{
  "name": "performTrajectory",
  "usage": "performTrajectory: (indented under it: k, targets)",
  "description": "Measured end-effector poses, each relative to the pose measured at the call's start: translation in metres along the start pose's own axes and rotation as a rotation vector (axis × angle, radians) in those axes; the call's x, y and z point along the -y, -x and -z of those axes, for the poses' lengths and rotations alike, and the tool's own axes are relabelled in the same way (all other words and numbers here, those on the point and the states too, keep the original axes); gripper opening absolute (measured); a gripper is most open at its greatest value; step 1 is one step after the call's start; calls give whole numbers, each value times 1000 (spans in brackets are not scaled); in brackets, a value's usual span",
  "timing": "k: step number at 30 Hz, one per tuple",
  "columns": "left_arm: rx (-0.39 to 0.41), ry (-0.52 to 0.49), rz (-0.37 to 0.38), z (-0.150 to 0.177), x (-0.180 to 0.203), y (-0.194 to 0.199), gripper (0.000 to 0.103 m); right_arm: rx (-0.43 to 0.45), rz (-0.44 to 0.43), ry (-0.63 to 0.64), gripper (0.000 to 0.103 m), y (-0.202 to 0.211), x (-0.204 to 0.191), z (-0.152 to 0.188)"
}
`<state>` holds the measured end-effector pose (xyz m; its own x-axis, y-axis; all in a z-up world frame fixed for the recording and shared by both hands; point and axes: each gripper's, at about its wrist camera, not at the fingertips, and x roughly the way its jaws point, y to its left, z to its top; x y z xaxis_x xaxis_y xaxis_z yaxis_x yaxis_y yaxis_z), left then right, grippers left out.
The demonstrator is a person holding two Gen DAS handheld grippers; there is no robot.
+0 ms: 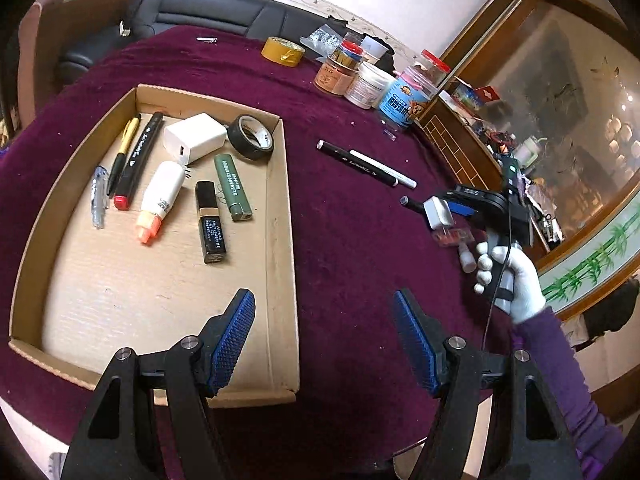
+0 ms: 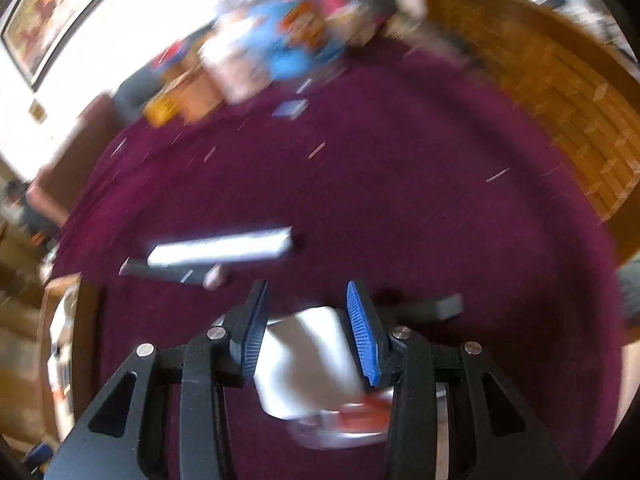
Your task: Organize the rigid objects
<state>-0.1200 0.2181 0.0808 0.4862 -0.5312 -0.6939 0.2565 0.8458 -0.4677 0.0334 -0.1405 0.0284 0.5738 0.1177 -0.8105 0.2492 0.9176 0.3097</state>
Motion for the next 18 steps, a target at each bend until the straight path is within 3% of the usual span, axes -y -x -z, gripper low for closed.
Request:
performTrajectory:
  k: [5, 8, 11, 18]
  targets:
    - [-4, 15, -27, 0, -2, -1, 65, -81, -151, 99, 39, -1, -45, 36]
    - [-27, 11, -10, 0, 3, -11, 65, -159, -332, 30, 39, -1, -51, 54]
    - [-52, -9, 8, 4, 13, -17, 65, -139, -440, -23, 39, 16, -43, 59]
    - [-77, -53, 18, 9, 30, -26, 65, 106, -277, -98, 40, 80, 34, 64]
